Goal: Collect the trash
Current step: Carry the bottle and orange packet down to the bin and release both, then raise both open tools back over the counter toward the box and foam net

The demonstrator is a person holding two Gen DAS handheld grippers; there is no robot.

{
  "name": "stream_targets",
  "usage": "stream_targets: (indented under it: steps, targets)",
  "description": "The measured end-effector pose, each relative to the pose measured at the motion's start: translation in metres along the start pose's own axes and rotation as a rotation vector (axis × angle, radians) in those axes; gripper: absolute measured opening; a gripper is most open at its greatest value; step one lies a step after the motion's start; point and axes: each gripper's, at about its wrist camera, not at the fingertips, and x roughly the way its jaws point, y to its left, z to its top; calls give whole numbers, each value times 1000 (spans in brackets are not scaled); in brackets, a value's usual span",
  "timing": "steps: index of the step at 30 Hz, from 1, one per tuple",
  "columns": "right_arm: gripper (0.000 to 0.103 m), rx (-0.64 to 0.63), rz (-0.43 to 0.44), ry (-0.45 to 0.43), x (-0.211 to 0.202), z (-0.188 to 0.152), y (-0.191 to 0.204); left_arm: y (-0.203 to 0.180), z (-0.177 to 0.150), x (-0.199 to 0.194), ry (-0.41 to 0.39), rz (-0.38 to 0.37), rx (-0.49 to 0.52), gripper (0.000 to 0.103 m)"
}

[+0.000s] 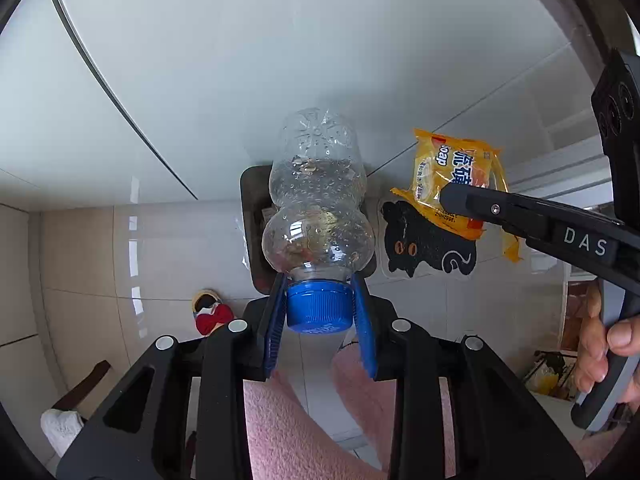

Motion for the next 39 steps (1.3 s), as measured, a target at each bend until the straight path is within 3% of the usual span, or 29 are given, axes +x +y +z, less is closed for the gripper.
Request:
stream_targets:
  steps: [8,20,22,23,24,28,30,36,39]
  targets:
    - [5,138,39,24,56,2,-24,13,-2,59,58,-34,-41,30]
    - [10,210,19,52,78,23,-26,22,6,75,77,-69,-29,33]
    - [24,219,7,56,79,24,-27,23,8,72,66,-69,-31,34]
    - [49,226,7,54,79,25,-26,23,10,70,63,-73,-35,34]
    - [59,231,4,47,77,26,-26,23,11,68,59,-74,-38,34]
    - [59,230,-1,42,73,29,-23,24,10,63,48,-78,-47,34]
    - [67,236,-5,46,72,29,-25,25,9,60,45,-78,-54,36]
    - [74,253,-8,41,54,31,-23,30,8,46,32,-75,-70,38]
    - [77,234,-2,19,30,28,-15,29,8,26,8,-65,-75,46]
